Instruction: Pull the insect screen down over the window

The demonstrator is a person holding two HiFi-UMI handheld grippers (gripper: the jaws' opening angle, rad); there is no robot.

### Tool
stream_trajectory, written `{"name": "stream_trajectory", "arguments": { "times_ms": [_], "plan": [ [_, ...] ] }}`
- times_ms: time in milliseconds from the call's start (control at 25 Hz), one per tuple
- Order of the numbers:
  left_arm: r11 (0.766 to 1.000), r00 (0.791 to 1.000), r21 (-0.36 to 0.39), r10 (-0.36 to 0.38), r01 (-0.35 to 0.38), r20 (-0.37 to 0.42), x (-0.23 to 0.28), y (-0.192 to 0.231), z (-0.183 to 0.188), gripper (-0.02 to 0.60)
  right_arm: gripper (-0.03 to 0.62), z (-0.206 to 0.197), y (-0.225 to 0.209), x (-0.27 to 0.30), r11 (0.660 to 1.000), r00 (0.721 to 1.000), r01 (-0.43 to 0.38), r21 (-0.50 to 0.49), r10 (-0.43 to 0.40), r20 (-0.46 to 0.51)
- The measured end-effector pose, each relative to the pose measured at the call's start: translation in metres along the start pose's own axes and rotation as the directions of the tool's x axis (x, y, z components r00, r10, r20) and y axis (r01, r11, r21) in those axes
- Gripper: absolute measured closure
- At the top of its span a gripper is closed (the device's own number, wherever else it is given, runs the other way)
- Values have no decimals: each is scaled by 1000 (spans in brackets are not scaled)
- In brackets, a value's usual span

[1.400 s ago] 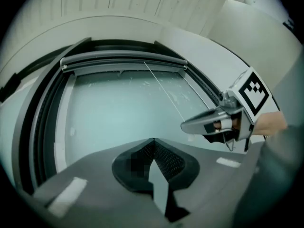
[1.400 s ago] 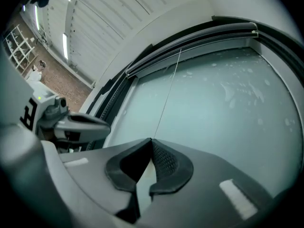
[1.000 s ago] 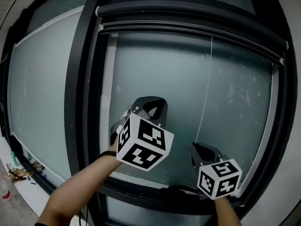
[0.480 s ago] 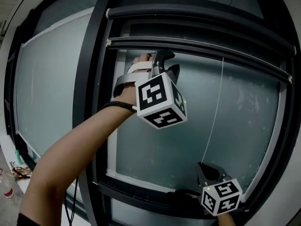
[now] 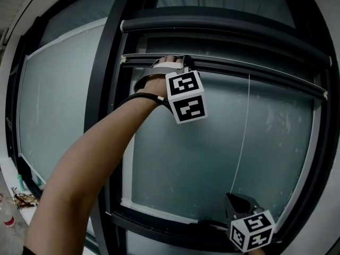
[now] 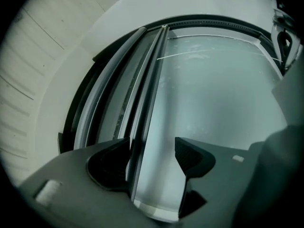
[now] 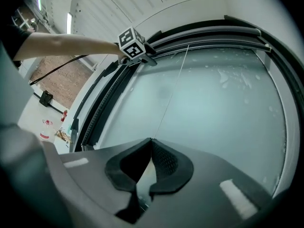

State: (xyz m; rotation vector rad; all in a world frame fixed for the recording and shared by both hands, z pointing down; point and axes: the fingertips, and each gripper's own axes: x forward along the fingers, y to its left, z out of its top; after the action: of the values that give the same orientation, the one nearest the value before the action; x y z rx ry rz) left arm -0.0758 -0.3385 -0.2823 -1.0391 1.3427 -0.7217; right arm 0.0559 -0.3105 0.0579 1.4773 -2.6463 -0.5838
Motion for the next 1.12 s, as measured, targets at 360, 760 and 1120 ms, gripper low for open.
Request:
{"name": "stream_trajectory", "arguments": {
  "times_ms": [360,760,1120],
  "plan": [
    [987,997,151,-54,62,-52,5,-25,-9,358,589,-17,18,8,999,999,-43,-13,43,-28],
    [975,986,146,-162,165,-34,-27,-90,-19,393,589,-77,50,0,994,994,-55,98,64,-88],
    [964,973,130,-229,230,-25,-56,-145,-25,411,588,-135,71,-10,991,975,-34,131,62,-212]
  ]
}}
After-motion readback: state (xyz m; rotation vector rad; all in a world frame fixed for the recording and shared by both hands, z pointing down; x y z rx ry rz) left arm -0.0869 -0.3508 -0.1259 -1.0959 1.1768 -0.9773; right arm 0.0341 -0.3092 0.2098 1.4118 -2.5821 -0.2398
